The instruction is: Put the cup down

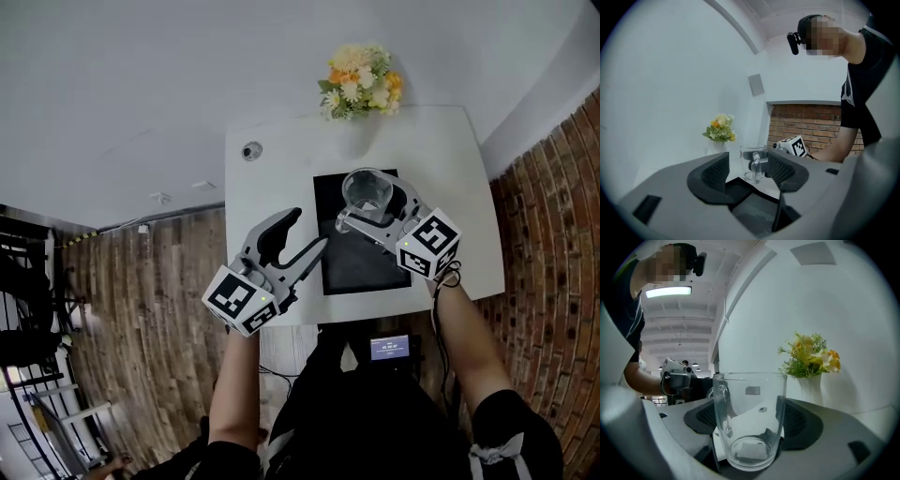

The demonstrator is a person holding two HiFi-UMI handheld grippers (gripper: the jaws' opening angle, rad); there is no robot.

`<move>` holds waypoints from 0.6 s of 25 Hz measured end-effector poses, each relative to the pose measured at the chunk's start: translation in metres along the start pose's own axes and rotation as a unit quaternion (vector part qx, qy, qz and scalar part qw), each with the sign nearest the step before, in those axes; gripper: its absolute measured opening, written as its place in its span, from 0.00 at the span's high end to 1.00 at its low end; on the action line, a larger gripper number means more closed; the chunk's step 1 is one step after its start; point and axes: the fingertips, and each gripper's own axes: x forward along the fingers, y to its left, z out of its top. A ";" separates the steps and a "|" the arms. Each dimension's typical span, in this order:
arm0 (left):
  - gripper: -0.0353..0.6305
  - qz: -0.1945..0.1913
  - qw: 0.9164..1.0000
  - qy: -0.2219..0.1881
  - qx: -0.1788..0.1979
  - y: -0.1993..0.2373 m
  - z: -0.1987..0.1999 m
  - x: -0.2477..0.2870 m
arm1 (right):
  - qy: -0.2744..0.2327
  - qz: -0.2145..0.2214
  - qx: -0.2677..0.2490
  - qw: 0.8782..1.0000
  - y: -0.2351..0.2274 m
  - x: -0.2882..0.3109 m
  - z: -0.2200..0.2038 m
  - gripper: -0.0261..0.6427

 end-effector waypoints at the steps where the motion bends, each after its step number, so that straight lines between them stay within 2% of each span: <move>1: 0.57 0.002 1.000 0.000 -0.001 0.004 -0.001 0.000 | 0.002 -0.003 -0.001 1.000 -0.003 0.005 -0.005 0.40; 15: 0.57 0.030 0.999 -0.010 0.014 0.044 -0.010 0.003 | 0.044 -0.056 -0.009 0.997 -0.045 0.064 -0.092 0.40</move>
